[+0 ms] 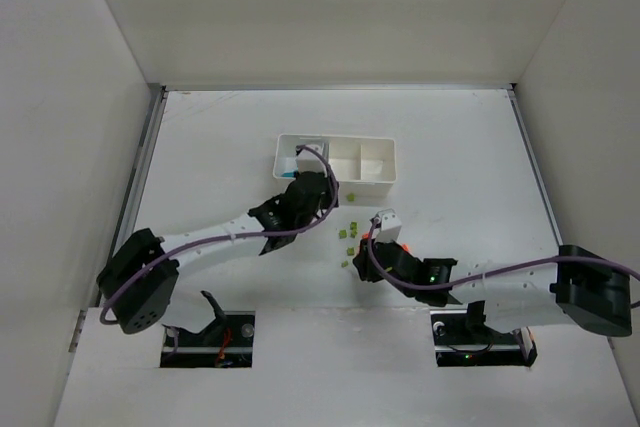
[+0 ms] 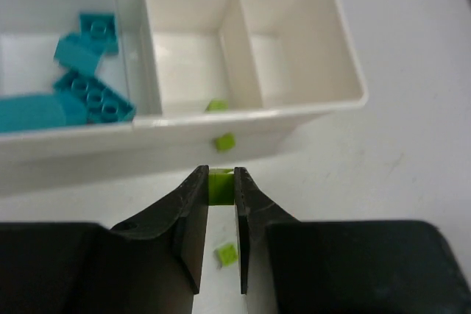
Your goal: Sort the legos into containers by color
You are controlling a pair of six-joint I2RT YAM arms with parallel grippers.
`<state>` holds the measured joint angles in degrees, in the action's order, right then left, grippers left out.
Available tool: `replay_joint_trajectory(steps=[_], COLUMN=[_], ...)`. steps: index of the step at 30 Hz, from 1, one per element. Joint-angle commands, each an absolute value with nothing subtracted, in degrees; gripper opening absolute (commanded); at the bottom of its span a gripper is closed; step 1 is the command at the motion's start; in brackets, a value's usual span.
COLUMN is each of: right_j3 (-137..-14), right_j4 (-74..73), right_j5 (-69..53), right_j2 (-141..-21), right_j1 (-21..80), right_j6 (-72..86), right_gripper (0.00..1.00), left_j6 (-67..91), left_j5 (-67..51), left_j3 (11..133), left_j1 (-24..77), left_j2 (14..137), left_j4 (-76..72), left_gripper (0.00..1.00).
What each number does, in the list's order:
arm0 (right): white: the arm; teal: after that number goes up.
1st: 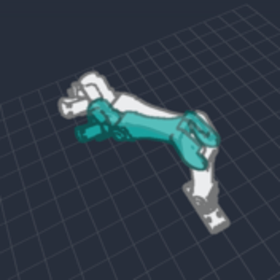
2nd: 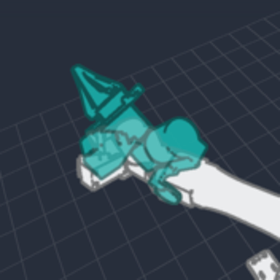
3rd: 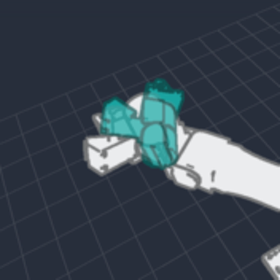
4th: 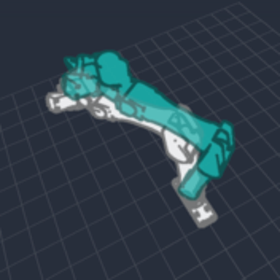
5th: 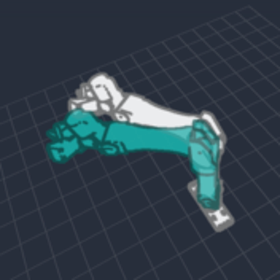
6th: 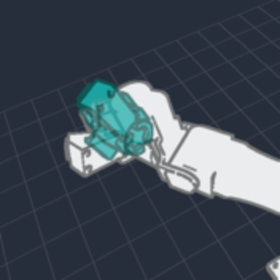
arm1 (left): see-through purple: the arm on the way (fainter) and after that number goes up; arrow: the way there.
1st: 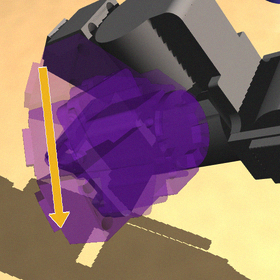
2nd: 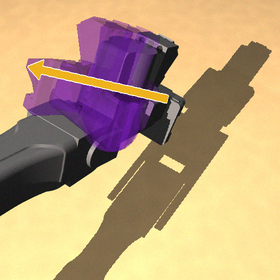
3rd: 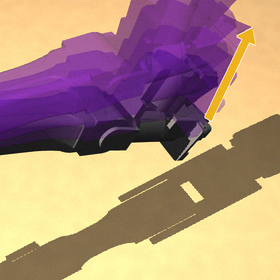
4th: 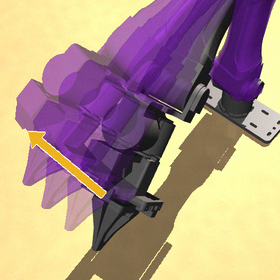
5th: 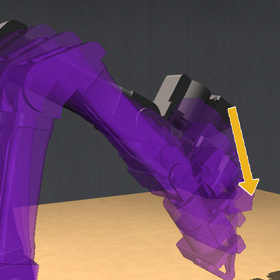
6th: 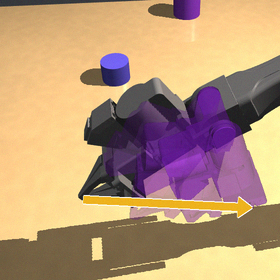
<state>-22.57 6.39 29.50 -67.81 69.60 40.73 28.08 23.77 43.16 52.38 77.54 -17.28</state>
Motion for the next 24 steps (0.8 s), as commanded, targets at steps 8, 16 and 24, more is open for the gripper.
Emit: replay_joint_trajectory(steps=[8,16,24], right_j3=[-25.2,-28.0,-30.8], right_j4=[9.2,10.0,11.0], right_j5=[29.1,29.0,29.3], right_j2=[-70.9,-76.5,-81.7], right_j1=[70.6,71.2,72.6], right_j6=[40.0,38.3,36.8], right_gripper=[0.48,0.5,0.5], left_j6=[22.5,22.7,22.7], left_j5=[18.2,18.8,19.5], left_j3=[59.9,63.3,58.5], left_j1=[45.1,43.9,45.0], left_j2=[96.1,101.1,94.9], left_j4=[-25.3,-25.6,-26.1], left_gripper=[0.16,0.33,0.39])
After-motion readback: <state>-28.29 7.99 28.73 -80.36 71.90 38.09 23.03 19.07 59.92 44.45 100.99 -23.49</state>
